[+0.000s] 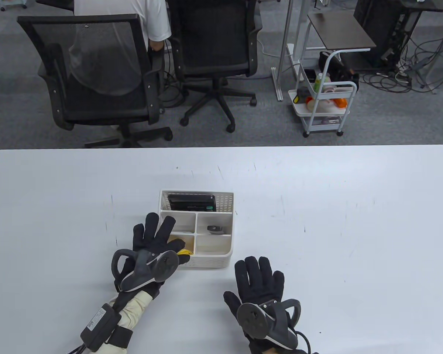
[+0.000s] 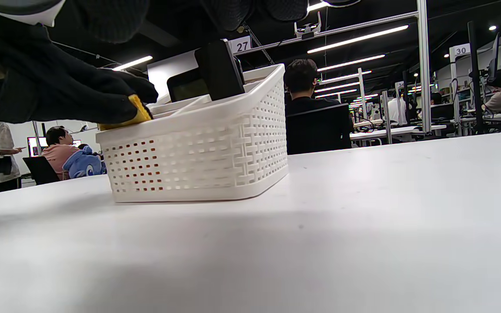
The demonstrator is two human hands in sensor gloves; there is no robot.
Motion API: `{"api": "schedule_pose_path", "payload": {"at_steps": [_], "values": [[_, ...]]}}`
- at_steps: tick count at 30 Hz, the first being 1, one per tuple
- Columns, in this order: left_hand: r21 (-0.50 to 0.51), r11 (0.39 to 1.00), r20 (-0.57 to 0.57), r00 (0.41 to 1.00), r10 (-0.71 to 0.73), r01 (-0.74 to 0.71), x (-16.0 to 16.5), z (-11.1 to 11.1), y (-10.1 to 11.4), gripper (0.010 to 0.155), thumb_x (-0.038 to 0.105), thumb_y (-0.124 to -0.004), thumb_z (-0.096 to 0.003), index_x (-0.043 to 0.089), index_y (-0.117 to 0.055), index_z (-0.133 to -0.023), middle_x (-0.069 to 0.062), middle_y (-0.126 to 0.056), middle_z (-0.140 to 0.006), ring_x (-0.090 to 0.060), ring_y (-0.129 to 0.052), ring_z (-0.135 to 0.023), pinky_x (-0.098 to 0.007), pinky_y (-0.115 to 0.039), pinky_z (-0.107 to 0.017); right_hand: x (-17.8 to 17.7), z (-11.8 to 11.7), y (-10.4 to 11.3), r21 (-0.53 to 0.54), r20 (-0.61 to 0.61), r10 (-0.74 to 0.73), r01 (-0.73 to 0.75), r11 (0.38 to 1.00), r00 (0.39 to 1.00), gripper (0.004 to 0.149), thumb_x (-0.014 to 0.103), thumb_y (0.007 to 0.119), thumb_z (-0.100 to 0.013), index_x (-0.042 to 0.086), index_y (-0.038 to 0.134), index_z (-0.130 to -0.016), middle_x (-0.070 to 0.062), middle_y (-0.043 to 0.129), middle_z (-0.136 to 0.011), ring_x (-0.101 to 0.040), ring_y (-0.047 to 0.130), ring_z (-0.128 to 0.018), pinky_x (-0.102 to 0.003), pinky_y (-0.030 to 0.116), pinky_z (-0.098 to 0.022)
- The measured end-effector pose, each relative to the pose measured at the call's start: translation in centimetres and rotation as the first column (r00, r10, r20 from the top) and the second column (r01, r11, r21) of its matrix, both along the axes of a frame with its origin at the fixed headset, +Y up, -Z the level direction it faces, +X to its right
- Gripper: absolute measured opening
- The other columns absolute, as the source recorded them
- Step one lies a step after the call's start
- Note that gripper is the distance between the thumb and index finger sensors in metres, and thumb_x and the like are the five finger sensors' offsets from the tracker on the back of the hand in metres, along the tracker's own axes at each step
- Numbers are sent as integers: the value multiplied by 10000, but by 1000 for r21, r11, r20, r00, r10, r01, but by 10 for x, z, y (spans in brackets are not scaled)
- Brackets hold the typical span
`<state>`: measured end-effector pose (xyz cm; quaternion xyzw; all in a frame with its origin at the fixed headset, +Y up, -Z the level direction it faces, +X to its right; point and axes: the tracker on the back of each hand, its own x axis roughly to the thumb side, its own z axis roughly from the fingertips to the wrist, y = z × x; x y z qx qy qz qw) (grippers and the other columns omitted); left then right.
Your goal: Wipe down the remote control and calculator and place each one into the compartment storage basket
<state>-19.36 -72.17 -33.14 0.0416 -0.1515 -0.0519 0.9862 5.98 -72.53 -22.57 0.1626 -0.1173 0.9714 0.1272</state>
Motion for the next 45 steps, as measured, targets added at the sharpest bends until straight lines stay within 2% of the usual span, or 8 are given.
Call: {"api": "schedule_pose_path", "payload": {"at_steps": [3, 9, 15, 18, 23, 27, 32, 45], "values": [[-41, 999, -13, 1000, -16, 16, 0, 0, -1, 603, 700, -601, -464, 438, -691, -1000, -11, -316, -1248, -468, -171, -1121, -718, -352, -752, 0, 0, 0, -5, -2, 1, -1, 1000, 1000, 747, 464, 642, -579, 11, 441, -1138, -300, 363, -1162, -584, 286, -1020, -792, 327, -612], [84, 993, -2, 996, 87, -86, -3, 11, 23, 582, 633, -663, -483, 421, -658, -1025, -39, -442, -1229, -468, -331, -1126, -704, -440, -744, 1, -1, 0, -3, 5, -7, 7, 1000, 1000, 746, 464, 642, -579, 11, 444, -1138, -298, 365, -1163, -583, 287, -1020, -792, 328, -610], [172, 973, 5, 988, 153, -151, -5, 40, 45, 630, 623, -650, -501, 414, -544, -1086, -49, -459, -1229, -463, -393, -1125, -698, -467, -739, 2, -1, 0, 3, 9, -12, 12, 1000, 1000, 745, 464, 642, -580, 14, 441, -1139, -297, 364, -1163, -584, 284, -1020, -792, 324, -611], [178, 972, -3, 988, 157, -154, -4, 55, 47, 676, 652, -632, -500, 420, -467, -1113, -43, -417, -1244, -491, -357, -1127, -713, -444, -739, 2, -1, 0, 8, 5, -14, 14, 1000, 1000, 746, 465, 641, -580, 15, 441, -1139, -298, 361, -1164, -586, 282, -1019, -795, 326, -608], [168, 977, -10, 991, 133, -130, 0, 80, 36, 729, 684, -602, -501, 415, -366, -1136, -55, -338, -1258, -521, -292, -1126, -734, -419, -735, 2, -2, 1, 20, 7, -10, 10, 1000, 1000, 746, 465, 642, -579, 15, 441, -1140, -296, 363, -1164, -585, 282, -1020, -795, 322, -609], [147, 980, -24, 990, 139, -134, 2, 91, 15, 747, 688, -591, -504, 412, -309, -1138, -56, -286, -1259, -538, -251, -1119, -750, -398, -728, 2, -1, -1, 11, 9, 0, 0, 1000, 1000, 743, 466, 642, -579, 21, 443, -1141, -295, 365, -1165, -585, 282, -1020, -795, 321, -609], [69, 982, -52, 982, 180, -176, 1, 92, -6, 771, 685, -577, -508, 399, -229, -1133, -70, -223, -1250, -549, -210, -1107, -763, -376, -716, 2, -1, -1, 10, 20, 14, -14, 1000, 1000, 741, 471, 642, -579, 34, 444, -1144, -291, 363, -1168, -586, 279, -1021, -795, 316, -612], [7, 985, -48, 984, 170, -170, 2, 88, -15, 768, 685, -575, -508, 398, -235, -1134, -72, -230, -1250, -544, -220, -1110, -773, -381, -707, 2, -5, -7, -31, 30, 55, -54, 998, 998, 747, 478, 641, -578, 42, 433, -1148, -288, 355, -1172, -584, 268, -1024, -796, 309, -613]]}}
